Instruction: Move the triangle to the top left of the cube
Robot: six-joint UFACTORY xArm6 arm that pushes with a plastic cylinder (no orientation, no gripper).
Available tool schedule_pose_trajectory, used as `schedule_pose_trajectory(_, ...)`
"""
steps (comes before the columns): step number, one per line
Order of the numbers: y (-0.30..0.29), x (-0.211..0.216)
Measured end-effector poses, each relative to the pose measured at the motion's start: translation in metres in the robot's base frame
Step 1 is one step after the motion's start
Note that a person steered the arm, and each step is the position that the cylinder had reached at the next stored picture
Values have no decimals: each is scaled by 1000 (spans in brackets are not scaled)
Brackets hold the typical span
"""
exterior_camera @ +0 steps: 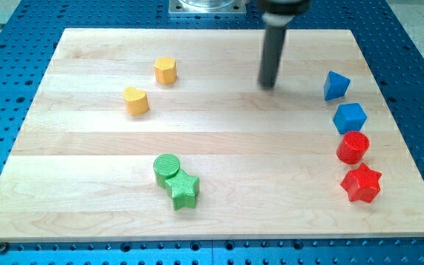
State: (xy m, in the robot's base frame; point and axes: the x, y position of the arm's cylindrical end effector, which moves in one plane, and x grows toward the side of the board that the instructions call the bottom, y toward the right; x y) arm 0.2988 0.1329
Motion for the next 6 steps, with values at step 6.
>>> schedule_pose_trajectory(6, -34, 80)
